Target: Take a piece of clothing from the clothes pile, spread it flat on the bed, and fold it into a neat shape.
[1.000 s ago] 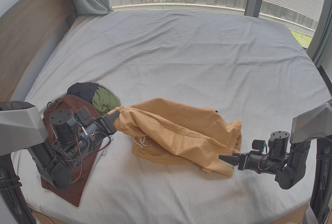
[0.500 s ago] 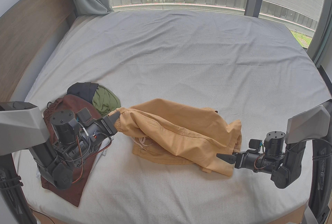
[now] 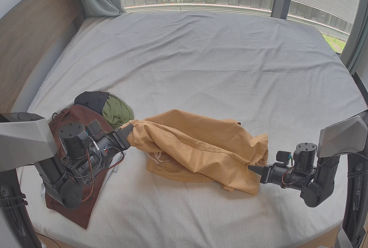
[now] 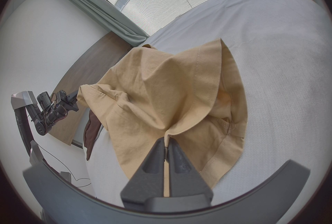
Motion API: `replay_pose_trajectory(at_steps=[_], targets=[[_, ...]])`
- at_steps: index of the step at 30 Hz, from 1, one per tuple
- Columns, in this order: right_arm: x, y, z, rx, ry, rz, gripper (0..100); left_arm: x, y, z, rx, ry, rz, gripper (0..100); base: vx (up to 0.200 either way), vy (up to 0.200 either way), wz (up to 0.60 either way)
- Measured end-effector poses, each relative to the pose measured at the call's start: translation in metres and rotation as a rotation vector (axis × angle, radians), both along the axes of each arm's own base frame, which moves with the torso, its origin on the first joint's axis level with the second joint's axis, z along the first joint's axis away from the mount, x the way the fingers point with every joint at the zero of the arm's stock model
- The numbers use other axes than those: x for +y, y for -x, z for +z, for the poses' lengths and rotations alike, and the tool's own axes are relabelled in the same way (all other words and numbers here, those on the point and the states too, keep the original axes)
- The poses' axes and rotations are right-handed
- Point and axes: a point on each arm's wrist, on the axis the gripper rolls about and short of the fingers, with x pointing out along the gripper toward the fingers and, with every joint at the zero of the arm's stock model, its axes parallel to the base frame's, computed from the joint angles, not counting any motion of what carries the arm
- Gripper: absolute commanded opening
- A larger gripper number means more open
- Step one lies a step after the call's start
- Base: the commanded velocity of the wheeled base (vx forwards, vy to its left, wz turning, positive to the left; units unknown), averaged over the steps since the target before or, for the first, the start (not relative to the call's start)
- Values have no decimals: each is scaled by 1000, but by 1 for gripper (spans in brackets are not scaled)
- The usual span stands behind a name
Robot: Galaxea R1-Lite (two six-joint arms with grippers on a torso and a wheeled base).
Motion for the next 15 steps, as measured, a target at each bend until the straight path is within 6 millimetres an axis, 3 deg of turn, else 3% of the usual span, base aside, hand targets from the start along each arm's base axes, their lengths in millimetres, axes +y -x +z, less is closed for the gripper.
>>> replay_pose_trajectory(at_steps=[15], targets=[[-9, 22, 44, -43, -97, 109, 0, 3, -10, 0, -18, 7, 16, 0, 0, 0, 0]])
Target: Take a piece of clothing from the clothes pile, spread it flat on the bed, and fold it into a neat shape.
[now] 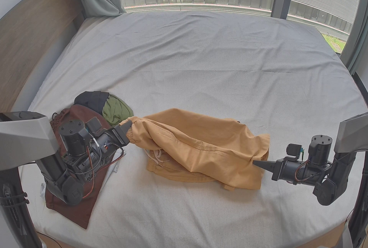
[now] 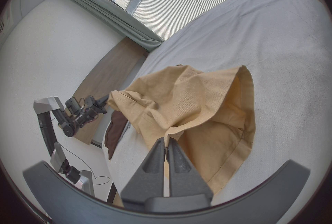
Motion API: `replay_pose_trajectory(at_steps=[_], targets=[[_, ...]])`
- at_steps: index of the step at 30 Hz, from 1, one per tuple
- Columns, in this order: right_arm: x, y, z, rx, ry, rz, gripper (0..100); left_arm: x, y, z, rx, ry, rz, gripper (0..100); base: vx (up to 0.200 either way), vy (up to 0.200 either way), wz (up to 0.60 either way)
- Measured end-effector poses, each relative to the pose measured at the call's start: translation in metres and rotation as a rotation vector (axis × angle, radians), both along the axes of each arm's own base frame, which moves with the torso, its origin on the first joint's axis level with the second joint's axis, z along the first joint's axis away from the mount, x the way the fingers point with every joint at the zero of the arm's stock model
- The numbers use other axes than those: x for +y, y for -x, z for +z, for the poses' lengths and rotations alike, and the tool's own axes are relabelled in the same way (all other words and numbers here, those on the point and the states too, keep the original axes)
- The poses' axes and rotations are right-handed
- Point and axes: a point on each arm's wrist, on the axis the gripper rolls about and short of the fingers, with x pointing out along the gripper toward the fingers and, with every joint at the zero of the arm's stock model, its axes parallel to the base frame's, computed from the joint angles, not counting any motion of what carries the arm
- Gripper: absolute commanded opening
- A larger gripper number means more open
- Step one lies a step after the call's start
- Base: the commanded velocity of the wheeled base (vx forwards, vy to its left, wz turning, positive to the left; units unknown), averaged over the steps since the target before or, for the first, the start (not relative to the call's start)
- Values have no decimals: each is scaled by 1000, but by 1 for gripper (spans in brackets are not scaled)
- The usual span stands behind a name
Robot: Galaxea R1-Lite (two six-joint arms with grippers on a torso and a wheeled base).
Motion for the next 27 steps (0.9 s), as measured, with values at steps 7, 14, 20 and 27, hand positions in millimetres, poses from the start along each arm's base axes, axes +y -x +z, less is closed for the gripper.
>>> replay_pose_trajectory(at_steps=[7, 14, 20, 27], targets=[[-8, 8, 14, -22, -44, 78, 0, 0, 0, -2, 5, -2, 1, 0, 0, 0, 0], [-14, 14, 23, -42, -60, 105, 0, 0, 0, -3, 9, -4, 1, 0, 0, 0, 0], [-13, 14, 24, -46, -59, 108, 0, 0, 0, -3, 9, -4, 3, 0, 0, 0, 0], [-10, 9, 20, -44, -57, 108, 100, 0, 0, -2, 7, -4, 3, 0, 0, 0, 0]])
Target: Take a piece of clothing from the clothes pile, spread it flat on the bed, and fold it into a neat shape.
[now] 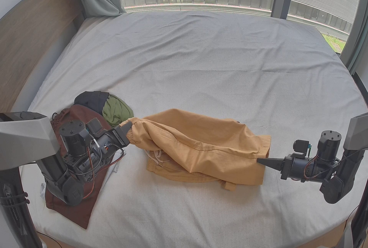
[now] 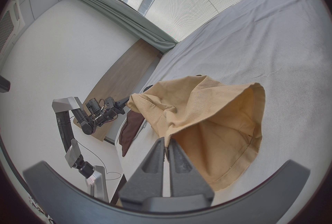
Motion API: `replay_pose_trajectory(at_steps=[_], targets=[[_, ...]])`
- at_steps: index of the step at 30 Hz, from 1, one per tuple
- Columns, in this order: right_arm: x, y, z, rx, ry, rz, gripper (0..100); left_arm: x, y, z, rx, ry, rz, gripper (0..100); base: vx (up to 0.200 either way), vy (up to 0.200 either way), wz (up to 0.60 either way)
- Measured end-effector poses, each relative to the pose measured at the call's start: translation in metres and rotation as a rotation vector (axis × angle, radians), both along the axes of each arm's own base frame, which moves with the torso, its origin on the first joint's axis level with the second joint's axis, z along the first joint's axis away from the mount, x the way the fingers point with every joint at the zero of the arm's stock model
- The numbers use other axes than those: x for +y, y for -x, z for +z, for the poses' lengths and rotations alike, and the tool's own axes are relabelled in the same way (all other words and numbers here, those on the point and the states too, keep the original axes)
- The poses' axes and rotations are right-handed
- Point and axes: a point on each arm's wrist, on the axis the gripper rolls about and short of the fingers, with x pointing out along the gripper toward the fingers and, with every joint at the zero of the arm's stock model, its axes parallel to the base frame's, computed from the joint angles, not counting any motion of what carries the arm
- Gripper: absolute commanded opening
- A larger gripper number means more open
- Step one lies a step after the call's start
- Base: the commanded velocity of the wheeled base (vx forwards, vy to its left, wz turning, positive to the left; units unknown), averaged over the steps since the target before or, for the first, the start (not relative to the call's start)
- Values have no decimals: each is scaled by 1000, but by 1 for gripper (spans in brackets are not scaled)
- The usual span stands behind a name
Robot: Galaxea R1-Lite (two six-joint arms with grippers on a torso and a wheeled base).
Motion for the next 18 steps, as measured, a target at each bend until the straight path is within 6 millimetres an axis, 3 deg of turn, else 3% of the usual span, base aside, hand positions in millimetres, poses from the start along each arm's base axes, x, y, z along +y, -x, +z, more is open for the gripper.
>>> replay_pose_trajectory(at_steps=[18], targets=[[17, -14, -18, 24, 2, 48, 100, 0, -1, 2, -6, 3, 0, 0, 0, 0, 0]])
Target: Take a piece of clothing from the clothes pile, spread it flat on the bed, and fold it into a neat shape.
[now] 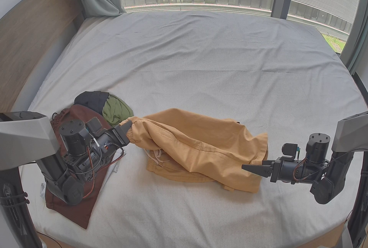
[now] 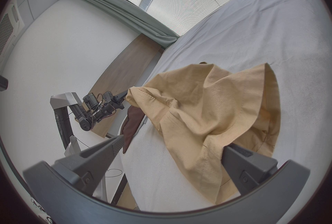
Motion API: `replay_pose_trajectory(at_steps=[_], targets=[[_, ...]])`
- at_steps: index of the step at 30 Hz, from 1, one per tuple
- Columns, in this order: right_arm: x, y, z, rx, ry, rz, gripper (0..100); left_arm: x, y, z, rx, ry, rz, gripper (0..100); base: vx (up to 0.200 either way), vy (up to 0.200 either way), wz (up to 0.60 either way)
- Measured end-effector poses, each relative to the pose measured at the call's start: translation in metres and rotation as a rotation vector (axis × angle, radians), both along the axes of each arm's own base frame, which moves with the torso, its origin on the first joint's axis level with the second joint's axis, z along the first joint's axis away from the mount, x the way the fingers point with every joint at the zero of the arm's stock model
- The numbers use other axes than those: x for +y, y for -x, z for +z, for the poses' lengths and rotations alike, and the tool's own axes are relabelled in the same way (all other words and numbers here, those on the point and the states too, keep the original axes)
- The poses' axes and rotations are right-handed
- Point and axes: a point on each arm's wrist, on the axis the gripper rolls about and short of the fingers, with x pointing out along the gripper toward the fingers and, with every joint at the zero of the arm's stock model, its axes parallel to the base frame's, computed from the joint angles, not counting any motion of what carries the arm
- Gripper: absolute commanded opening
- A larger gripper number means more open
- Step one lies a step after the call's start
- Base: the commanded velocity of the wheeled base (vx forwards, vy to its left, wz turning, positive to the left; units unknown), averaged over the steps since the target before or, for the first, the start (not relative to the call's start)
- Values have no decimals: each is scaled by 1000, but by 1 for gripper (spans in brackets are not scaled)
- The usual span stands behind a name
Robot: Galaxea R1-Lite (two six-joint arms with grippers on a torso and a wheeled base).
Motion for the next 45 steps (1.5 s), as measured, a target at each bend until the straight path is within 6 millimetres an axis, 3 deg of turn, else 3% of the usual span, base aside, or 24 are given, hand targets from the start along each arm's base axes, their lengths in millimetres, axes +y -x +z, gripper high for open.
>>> replay_pose_trajectory(at_steps=[29, 40, 41, 45], targets=[[7, -23, -45, 70, 45, -58, 100, -1, -2, 4, -18, 5, 1, 0, 0, 0, 0], [12, -28, -46, 55, 39, -48, 100, -1, -3, 6, -29, 9, 1, 0, 0, 0, 0], [12, -28, -45, 54, 39, -49, 0, -1, -3, 6, -29, 9, 0, 0, 0, 0, 0], [12, -29, -44, 46, 45, -70, 0, -1, -4, 7, -31, 9, 0, 0, 0, 0, 0]])
